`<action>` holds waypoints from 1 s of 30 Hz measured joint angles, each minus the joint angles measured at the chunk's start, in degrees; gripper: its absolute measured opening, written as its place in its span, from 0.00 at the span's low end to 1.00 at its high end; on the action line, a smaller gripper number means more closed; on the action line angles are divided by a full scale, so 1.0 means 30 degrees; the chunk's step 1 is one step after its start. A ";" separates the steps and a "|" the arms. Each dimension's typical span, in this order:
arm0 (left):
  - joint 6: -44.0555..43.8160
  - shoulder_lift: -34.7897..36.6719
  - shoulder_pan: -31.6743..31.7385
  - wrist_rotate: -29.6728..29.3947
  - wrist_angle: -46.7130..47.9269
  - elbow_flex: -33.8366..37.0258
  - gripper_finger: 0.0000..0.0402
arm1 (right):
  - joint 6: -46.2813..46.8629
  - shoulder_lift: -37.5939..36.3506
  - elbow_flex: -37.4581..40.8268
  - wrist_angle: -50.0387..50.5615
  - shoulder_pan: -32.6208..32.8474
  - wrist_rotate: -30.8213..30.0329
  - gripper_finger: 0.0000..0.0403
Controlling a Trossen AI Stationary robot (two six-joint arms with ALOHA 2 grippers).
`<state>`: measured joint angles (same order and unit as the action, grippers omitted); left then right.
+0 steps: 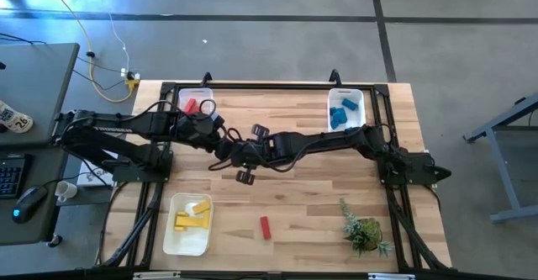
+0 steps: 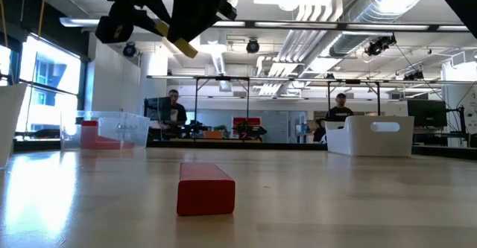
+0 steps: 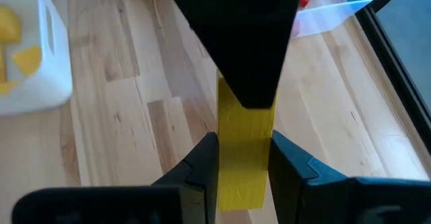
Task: Sort & place blocks by color
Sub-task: Put the yellow block into the bottom white bin
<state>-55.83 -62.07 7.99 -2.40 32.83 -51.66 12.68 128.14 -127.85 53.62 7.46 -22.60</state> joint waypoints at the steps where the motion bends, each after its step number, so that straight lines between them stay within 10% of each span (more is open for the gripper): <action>1: -0.0004 0.0010 0.0052 0.0158 -0.0007 -0.0011 0.23 | 0.0108 0.0000 0.0000 -0.0196 0.0000 -0.0061 0.18; 30: 0.0757 -0.0041 0.0131 0.0461 0.0005 -0.0007 0.06 | 0.0906 0.0015 0.0022 -0.0415 -0.0124 -0.1119 0.18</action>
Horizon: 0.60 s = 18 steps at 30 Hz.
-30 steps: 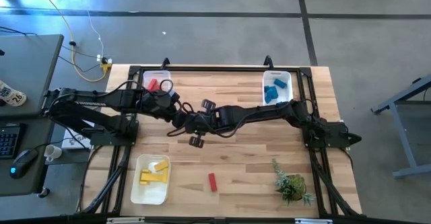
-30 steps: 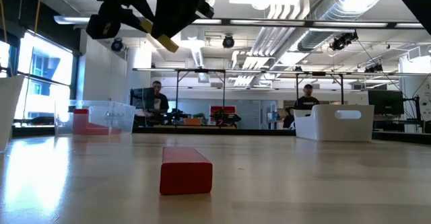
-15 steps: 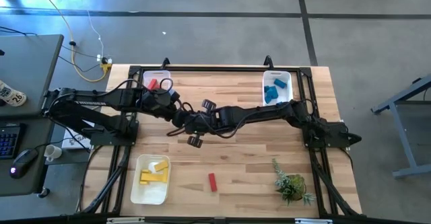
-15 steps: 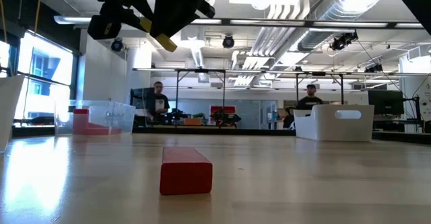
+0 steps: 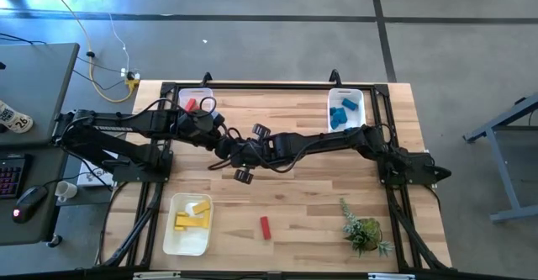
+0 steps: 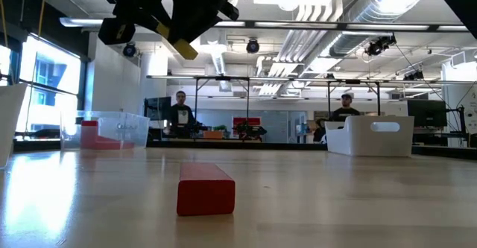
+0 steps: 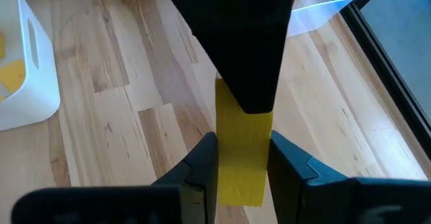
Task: Sort & place blocks by color
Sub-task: Put the yellow block into the bottom white bin
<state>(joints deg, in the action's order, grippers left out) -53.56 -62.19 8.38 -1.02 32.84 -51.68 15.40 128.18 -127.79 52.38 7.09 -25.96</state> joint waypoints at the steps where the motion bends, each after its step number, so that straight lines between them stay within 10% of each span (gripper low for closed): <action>1: 0.0014 0.0000 -0.0007 0.0009 -0.0001 0.0006 0.06 | -0.0001 0.0000 0.0000 -0.0003 0.0000 0.0000 0.19; 18: 0.0773 0.0066 -0.0029 0.0313 0.0043 0.0029 0.06 | -0.0114 0.0000 0.0000 -0.0166 0.0015 0.0838 0.40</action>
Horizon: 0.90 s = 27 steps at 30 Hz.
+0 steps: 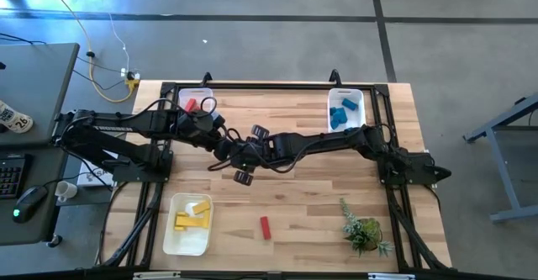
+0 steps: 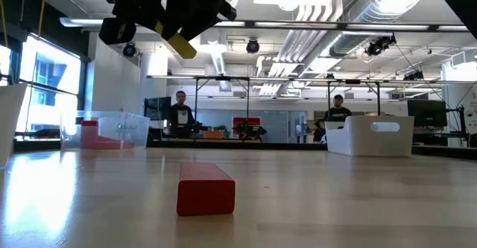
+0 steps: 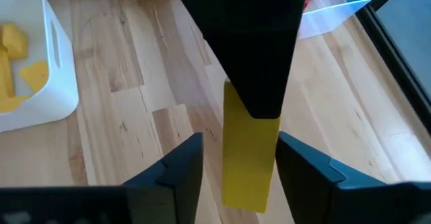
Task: Sort & place blocks by color
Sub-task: Put the yellow block into the bottom white bin
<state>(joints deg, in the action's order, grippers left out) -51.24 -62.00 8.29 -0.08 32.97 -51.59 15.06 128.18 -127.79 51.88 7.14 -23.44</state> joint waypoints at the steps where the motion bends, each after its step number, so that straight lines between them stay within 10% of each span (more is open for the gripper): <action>1: 0.0001 0.0000 0.0000 -0.0008 0.0000 0.0000 0.06 | 0.0170 0.0000 0.0000 -0.0013 0.0000 0.0051 0.41; 27: 0.0293 0.1172 -0.3971 0.3653 0.6554 0.0044 0.06 | 0.2393 -0.0109 -0.0117 0.0684 -0.0219 0.2033 0.51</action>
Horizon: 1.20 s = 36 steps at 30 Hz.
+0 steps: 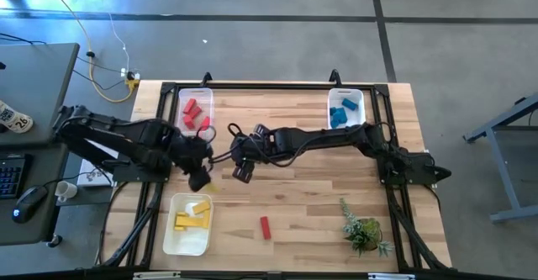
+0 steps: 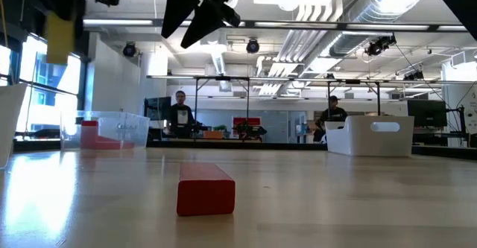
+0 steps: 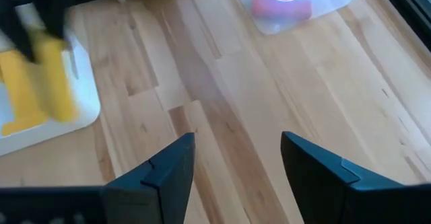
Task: Sort & place blocks by color
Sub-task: Put the yellow block into the bottom white bin, then put the red block into the transparent bin
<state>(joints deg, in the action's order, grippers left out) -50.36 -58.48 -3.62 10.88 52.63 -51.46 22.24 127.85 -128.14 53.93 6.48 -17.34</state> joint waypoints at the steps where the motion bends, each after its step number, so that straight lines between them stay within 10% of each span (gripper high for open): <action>1: -0.0217 0.0027 -0.0419 0.0316 0.0286 0.0000 0.06 | 0.0000 0.0000 0.0000 0.0007 -0.0040 0.0000 0.51; 17: -0.2844 0.0110 -0.6538 0.3042 0.1202 0.0957 0.08 | 0.1497 0.0052 0.0058 0.1057 -0.0628 0.2907 0.51; 36: 0.0128 0.0118 -0.6896 0.2525 0.1231 0.1384 0.38 | 1.0091 0.0066 0.0080 0.2572 0.0799 0.7089 0.51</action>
<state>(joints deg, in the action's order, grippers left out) -49.98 -58.13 -24.31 18.46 56.33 -47.31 52.51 128.05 -127.90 61.65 8.87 3.92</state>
